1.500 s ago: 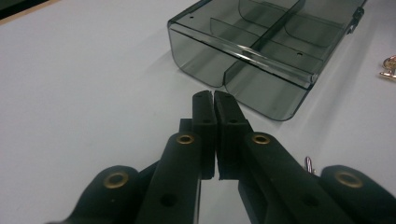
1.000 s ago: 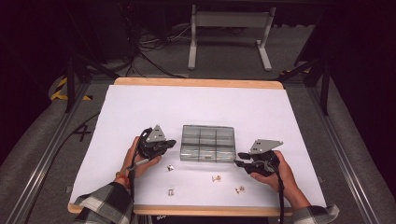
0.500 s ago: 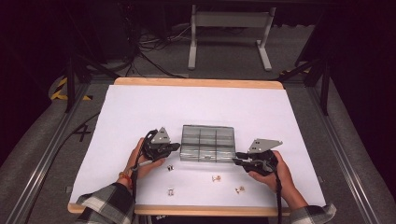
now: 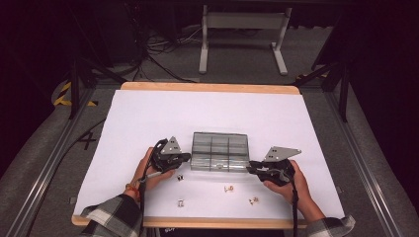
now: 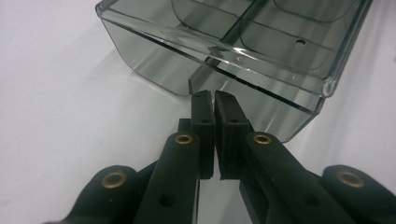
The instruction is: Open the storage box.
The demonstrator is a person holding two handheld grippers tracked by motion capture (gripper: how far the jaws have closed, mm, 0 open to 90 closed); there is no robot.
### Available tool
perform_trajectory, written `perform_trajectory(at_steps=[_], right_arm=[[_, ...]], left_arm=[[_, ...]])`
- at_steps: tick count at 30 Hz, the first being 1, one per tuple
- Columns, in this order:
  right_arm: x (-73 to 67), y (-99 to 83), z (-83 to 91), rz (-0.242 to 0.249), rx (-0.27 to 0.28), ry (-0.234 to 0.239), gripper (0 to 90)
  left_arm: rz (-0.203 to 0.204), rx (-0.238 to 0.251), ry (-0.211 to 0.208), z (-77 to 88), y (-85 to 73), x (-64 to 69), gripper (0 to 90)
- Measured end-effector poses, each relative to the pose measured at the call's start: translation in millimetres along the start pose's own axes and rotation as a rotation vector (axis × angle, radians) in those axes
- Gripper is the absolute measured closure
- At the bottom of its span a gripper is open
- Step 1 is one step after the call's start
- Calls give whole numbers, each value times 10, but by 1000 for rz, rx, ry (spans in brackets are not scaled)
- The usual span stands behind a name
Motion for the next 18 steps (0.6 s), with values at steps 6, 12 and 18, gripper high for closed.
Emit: perform_trajectory(at_steps=[6,12,18], right_arm=[[14,23,48,-6,56,-20,740],[3,41,67,11,94,-56,738],[-12,38,64,31,120,-109,716]], left_arm=[[28,52,32,96,-3,-14,698],[35,106,37,129,19,-29,589],[2,157,32,167,88,-21,558]])
Point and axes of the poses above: each handheld gripper's, and its own axes: z roughly backward along the jaws, y roughly out of its top, x roughly to its right, the point moved 1 cm from there along -z, roughly forward along the jaws, and after that the axes turned 8 degrees about -y, right-handed, at the moved point
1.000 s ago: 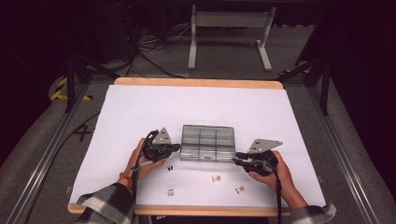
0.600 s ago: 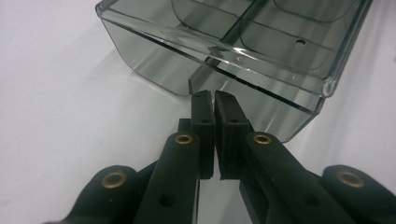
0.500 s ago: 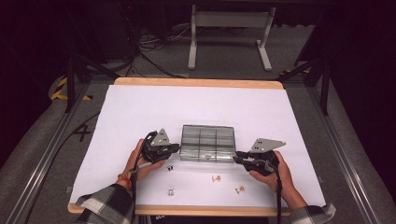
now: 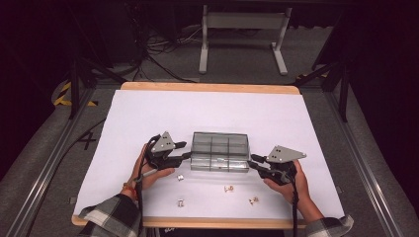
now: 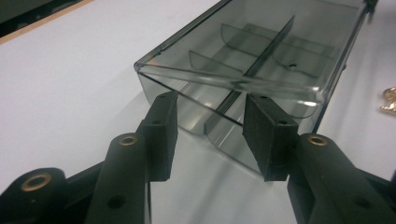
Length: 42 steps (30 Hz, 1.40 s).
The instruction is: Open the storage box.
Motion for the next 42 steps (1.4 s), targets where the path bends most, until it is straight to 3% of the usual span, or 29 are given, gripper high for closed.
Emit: perform_trajectory(at_steps=[3,10,16,23,27,36,42], right_arm=[[2,-2,3,0,17,-14,701],[23,3,24,25,58,-100,644],[43,25,15,79,97,-135,678],[20,68,-37,130,111,-153,726],[-9,108,-58,177,125,-173,769],[65,178,-63,148,152,-187,820],[91,207,-64,133,159,-187,828]], left_arm=[[-1,3,0,-12,8,-1,557],[-14,12,9,-34,53,-5,542],[-38,13,18,-96,137,-4,520],[-101,13,26,-127,186,15,544],[-113,23,35,-115,216,-6,580],[-147,28,60,-40,264,-40,741],[-155,25,67,-5,274,-39,785]])
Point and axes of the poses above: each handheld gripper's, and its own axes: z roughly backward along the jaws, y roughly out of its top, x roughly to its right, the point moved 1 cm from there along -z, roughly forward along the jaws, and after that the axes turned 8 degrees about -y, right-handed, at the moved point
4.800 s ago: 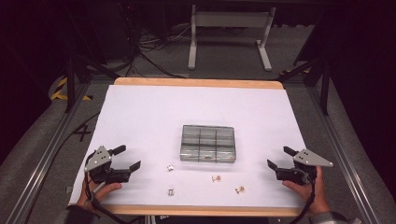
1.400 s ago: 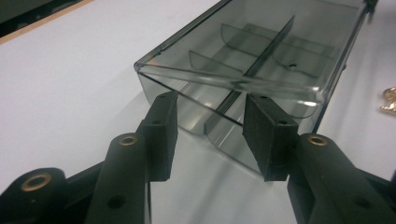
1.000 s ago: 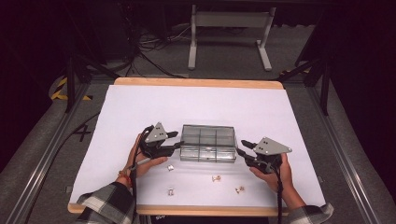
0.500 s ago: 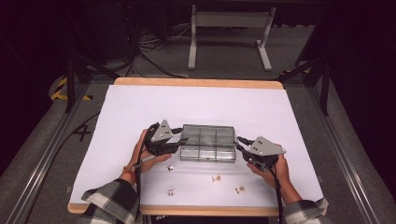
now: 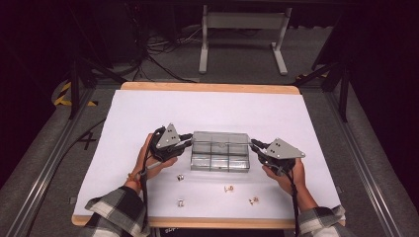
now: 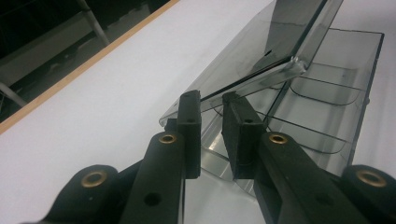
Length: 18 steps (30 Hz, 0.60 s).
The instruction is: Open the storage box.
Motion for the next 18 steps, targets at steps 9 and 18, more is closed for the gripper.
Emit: perform_trajectory(at_steps=[9,18], right_arm=[[1,49,45,-12,13,4,834],[-3,73,52,-17,8,4,835]], left_arm=[[-5,9,-1,58,23,29,816],[6,8,-12,93,39,47,819]])
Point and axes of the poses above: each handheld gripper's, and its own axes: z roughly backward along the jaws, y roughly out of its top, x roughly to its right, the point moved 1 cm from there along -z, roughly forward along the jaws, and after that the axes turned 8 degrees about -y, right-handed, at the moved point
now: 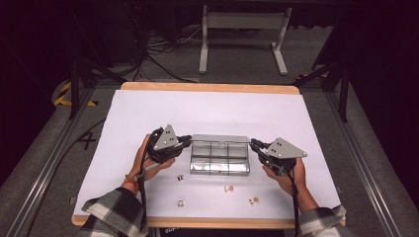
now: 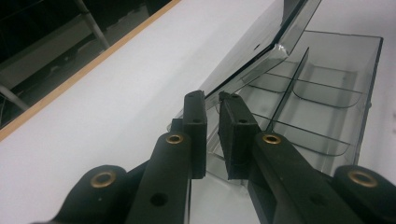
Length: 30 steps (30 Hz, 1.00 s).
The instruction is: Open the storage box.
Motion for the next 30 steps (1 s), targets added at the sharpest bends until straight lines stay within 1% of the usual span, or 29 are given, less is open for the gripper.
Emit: perform_trajectory(at_steps=[1,4,5,7,8,9,10,12,14,16,17,18,20,21,22,23,24,26,27,29,30], right_arm=[[0,5,3,-8,1,-2,834],[29,17,-2,-30,13,6,832],[29,17,-2,-30,13,6,832],[63,29,-15,-57,27,16,829],[68,31,-19,-60,26,13,828],[80,36,-28,-57,25,15,825],[85,38,-41,-63,26,15,824],[102,44,-59,-63,24,15,824],[121,46,-75,-80,28,19,825],[142,53,-85,-86,30,21,830],[149,58,-92,-86,33,21,830],[157,62,-100,-96,35,26,834],[181,67,-114,-102,34,18,853],[190,67,-116,-112,33,20,856],[205,67,-123,-121,37,25,856],[220,67,-131,-126,35,30,857],[225,67,-137,-130,36,31,856],[232,71,-155,-130,32,33,851],[234,73,-168,-132,32,29,850],[241,74,-181,-144,30,30,848],[241,73,-186,-145,27,30,849]], left_arm=[[-5,2,4,4,4,-18,819],[21,17,-2,-3,16,-50,822],[21,17,-2,-3,16,-50,823],[31,25,-3,-9,24,-59,825],[23,22,2,-8,33,-71,825],[25,23,2,-11,38,-75,826],[36,25,-2,-15,45,-76,827],[30,26,6,-15,54,-91,829],[38,34,3,-18,63,-101,829],[36,38,8,-26,72,-111,827],[40,45,10,-32,80,-124,816],[52,53,8,-38,87,-130,786],[48,53,16,-48,110,-145,779],[46,52,20,-56,122,-148,772],[53,52,16,-61,136,-151,767],[48,51,18,-59,146,-162,762],[59,56,14,-61,160,-169,762],[56,66,11,-66,177,-178,766],[48,59,18,-73,177,-184,773],[69,56,7,-93,161,-185,765],[71,52,7,-98,152,-197,758]])
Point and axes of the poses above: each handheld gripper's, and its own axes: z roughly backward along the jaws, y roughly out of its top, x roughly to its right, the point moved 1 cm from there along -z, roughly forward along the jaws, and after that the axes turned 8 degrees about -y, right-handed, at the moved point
